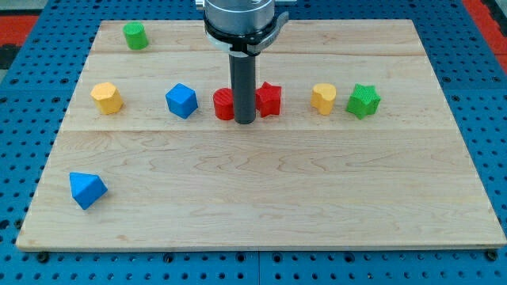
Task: Slightly move up the triangle
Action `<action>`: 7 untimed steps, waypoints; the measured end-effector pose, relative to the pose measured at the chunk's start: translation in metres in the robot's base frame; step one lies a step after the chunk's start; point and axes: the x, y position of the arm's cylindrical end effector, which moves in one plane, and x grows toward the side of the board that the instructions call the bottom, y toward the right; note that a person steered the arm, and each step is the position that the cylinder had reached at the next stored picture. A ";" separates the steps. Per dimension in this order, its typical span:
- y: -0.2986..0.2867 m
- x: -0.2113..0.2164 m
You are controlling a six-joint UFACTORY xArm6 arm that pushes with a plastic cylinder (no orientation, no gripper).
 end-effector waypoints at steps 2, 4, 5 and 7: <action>-0.023 0.004; -0.024 0.004; -0.026 0.070; -0.149 0.168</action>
